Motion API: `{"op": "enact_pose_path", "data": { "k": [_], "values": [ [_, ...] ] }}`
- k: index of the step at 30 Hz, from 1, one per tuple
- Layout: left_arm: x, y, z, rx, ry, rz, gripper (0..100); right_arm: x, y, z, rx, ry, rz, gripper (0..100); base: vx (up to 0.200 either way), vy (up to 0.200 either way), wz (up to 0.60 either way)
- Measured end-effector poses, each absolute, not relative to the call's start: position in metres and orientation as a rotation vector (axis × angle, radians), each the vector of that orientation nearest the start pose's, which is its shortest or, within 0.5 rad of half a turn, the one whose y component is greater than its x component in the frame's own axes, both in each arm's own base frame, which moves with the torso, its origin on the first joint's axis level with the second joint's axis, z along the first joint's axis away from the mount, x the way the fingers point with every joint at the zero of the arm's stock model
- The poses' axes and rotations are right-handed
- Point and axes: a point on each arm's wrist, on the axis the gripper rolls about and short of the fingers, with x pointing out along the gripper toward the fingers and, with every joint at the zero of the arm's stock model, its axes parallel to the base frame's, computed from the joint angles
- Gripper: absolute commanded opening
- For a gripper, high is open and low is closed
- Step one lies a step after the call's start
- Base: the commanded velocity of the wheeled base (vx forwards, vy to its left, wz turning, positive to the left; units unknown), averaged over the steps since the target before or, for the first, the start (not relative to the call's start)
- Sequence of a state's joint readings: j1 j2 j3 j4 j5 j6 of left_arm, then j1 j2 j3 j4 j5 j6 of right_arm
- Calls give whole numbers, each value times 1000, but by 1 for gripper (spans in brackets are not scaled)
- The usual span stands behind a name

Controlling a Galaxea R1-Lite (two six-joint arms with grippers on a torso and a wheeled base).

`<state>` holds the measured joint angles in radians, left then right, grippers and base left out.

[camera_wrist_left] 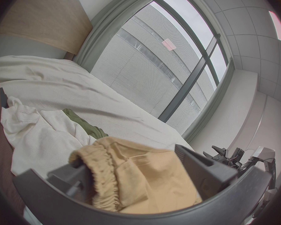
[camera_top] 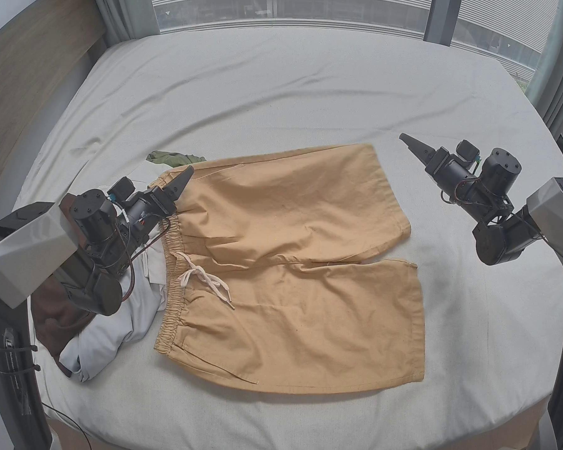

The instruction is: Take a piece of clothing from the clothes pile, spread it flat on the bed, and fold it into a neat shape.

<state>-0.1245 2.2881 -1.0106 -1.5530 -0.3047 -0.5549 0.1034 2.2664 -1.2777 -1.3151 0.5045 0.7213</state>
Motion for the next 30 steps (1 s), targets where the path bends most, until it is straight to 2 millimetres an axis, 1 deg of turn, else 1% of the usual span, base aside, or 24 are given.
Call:
{"op": "enact_pose_path", "data": {
  "k": [4, 8, 13, 17, 21, 26, 28, 30],
  "values": [
    [413, -58, 107, -521, -147, -486, 100, 433, 56, 152, 629, -77, 684, 100, 0, 0, 0],
    [410, -57, 102, -524, -124, -470, 100, 418, 56, 147, 629, -63, 681, 100, 0, 0, 0],
    [398, -53, 89, -530, -56, -439, 100, 394, 55, 142, 623, -57, 683, 100, 0, 0, 0],
    [379, -48, 78, -535, 23, -410, 100, 375, 54, 137, 615, -33, 677, 100, 0, 0, 0],
    [354, -44, 71, -539, 105, -392, 100, 363, 53, 133, 603, -8, 669, 100, 0, 0, 0],
    [318, -37, 81, -535, 161, -433, 100, 347, 53, 125, 574, 32, 661, 100, 0, 0, 0],
    [305, -32, 87, -516, 170, -465, 100, 340, 54, 121, 514, 39, 661, 100, 0, 0, 0],
    [297, -28, 88, -486, 175, -480, 100, 335, 56, 118, 470, 42, 662, 100, 0, 0, 0]
  ]
}}
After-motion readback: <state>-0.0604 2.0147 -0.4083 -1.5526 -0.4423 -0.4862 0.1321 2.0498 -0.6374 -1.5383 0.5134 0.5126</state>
